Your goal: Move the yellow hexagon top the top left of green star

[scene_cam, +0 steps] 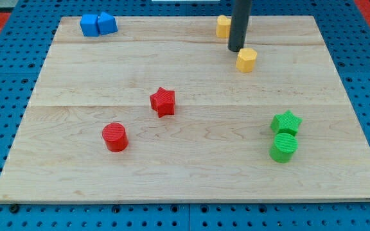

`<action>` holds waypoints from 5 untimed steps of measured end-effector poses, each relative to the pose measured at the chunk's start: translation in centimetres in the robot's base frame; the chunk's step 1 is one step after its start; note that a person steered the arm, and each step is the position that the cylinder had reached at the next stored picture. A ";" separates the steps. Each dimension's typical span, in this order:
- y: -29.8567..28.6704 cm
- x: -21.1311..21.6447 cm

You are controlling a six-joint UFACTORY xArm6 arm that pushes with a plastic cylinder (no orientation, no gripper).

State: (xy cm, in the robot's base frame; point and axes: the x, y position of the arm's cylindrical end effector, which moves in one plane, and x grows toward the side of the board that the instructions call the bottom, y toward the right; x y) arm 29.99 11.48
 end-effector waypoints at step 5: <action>2.8 11.9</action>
